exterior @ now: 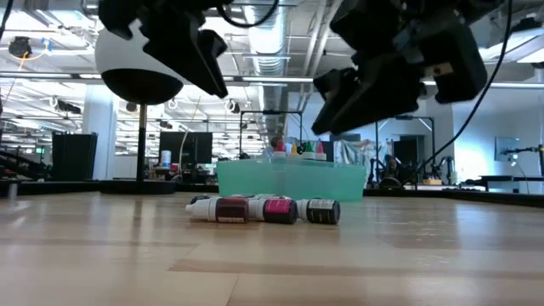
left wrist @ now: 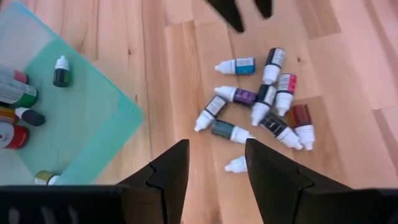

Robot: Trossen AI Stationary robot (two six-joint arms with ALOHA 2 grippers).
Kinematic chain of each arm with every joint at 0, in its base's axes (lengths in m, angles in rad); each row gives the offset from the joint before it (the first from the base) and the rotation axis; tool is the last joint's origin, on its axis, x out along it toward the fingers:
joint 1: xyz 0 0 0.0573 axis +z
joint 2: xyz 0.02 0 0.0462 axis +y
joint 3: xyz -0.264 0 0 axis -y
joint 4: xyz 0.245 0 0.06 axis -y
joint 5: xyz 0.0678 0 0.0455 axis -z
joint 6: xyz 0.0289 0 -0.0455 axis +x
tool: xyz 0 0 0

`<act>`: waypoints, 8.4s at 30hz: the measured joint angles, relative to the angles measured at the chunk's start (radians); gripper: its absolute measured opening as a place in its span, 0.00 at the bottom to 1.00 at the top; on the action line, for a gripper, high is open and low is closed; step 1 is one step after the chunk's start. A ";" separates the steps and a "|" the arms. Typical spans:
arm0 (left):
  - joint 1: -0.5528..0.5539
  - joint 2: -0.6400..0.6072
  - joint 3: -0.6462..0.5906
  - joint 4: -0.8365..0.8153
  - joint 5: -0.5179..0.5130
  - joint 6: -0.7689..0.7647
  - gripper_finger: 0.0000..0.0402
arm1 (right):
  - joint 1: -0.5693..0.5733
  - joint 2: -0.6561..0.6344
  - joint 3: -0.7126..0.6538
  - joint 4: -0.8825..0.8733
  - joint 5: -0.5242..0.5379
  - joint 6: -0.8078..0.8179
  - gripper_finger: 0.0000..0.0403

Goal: Pick & Place food coloring
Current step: Put the blue food coloring bottle into the green bin, then put the left purple food coloring bottle into the green bin

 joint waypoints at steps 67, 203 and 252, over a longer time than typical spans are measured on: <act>-0.247 0.000 0.000 -0.041 -0.311 -0.195 0.38 | -0.072 0.203 0.101 -0.277 -0.024 0.146 0.30; -0.043 0.231 -0.015 0.069 0.105 0.287 0.32 | -0.005 -0.286 0.098 -0.413 0.210 0.111 0.42; 0.004 0.258 0.030 -0.114 0.223 0.338 0.32 | 0.186 -0.277 0.077 -0.380 0.272 0.270 0.42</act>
